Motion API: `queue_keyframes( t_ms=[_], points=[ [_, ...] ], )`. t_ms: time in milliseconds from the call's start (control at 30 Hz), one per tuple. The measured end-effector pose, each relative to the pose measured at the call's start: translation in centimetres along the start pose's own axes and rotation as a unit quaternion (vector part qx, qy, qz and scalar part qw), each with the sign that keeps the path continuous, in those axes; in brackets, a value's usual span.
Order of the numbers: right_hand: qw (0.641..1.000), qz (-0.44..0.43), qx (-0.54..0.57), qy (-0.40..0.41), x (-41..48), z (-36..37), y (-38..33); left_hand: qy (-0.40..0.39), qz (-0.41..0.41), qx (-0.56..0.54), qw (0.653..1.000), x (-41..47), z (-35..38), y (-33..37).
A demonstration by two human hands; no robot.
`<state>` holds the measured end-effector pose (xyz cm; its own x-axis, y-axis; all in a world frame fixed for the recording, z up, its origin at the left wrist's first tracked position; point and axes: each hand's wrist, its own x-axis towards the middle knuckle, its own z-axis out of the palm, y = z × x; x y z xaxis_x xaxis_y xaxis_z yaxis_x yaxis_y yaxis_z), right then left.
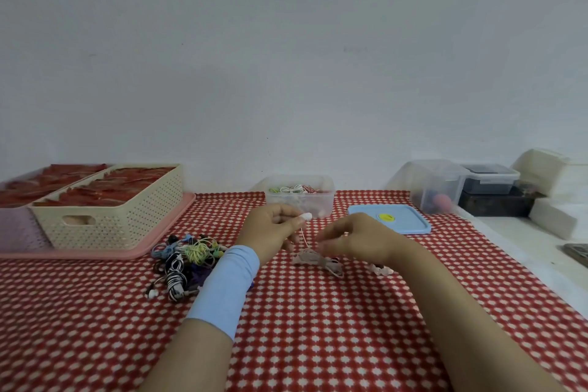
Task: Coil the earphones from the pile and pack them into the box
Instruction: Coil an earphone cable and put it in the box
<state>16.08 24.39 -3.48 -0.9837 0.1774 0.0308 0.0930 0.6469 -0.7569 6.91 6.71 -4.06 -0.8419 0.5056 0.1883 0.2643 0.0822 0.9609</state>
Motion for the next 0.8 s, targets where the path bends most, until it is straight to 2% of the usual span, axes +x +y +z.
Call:
queue_keyframes(
  t_ms=[67,167,300,367,467,533,633,700,800],
  points=[
    [0.993,0.008,-0.107,-0.042,0.0,0.1,0.2,0.013,0.008,0.026,1.0,0.1,-0.2,-0.1],
    [0.996,-0.005,-0.087,-0.026,0.3,0.3,0.5,0.022,0.019,0.077,0.997,0.3,-0.5,-0.4],
    [0.996,-0.032,-0.046,0.068,1.4,0.7,1.0,0.049,0.02,0.151,0.987,0.8,-0.7,-1.0],
    [0.99,-0.026,-0.066,0.12,1.9,1.1,1.2,0.052,0.013,0.199,0.979,1.1,-0.7,-1.5],
    [0.981,-0.011,-0.128,0.146,2.1,1.4,1.3,0.048,-0.018,0.298,0.953,1.2,-0.8,-2.2],
    [0.977,-0.011,-0.132,0.164,2.0,1.0,1.3,0.052,-0.018,0.346,0.937,1.2,-0.9,-2.4],
    [0.983,-0.025,-0.13,0.129,1.6,0.5,1.2,0.063,0.034,0.366,0.928,0.9,-1.0,-1.6],
    [0.987,-0.03,-0.137,0.075,1.2,0.6,1.0,0.011,0.048,0.364,0.93,0.7,-0.9,-1.0],
    [0.983,-0.018,-0.181,0.027,1.0,1.1,0.7,-0.092,0.019,0.389,0.916,0.0,-0.2,-0.5]
  ],
)
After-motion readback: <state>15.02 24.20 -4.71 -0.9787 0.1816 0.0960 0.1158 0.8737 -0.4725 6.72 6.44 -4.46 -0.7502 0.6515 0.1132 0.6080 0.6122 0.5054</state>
